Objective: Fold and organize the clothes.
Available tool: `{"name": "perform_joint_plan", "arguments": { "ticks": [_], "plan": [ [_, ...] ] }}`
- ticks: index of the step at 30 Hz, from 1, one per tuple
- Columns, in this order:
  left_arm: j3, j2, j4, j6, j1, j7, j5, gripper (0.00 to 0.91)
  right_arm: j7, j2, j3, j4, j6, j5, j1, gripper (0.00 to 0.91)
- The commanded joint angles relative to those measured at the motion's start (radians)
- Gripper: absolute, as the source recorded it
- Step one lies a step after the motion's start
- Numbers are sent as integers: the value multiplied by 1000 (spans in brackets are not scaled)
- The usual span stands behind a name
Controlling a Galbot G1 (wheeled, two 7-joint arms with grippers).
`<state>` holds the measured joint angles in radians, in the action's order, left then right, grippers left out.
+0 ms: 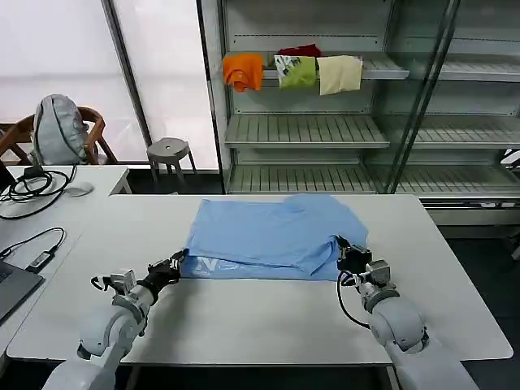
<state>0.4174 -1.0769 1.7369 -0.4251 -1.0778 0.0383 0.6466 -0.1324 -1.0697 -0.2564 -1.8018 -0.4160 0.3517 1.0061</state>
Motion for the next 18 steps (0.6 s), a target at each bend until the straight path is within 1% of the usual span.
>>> {"name": "perform_joint_plan", "arguments": {
  "ticks": [1, 8, 15, 16, 17, 18],
  "plan": [
    [-5, 1, -25, 2, 15, 2, 0, 10, 2, -3, 6, 13, 0, -8, -9, 0],
    [-3, 6, -28, -2, 12, 2, -17, 10, -13, -7, 1, 22, -13, -8, -13, 0],
    [0, 9, -28, -2, 9, 7, -29, 20, -12, -15, 8, 33, -15, -16, -19, 0],
    [1, 9, -29, 0, 9, 8, -29, 453, -13, -16, 6, 35, -17, -16, -21, 232],
    [3, 8, -28, 1, 9, 8, -29, 907, -12, -16, 5, 35, -17, -15, -22, 907],
    [4, 9, -25, 0, 8, 7, -34, 907, -12, -15, 4, 34, -23, -16, -22, 907]
  ]
}}
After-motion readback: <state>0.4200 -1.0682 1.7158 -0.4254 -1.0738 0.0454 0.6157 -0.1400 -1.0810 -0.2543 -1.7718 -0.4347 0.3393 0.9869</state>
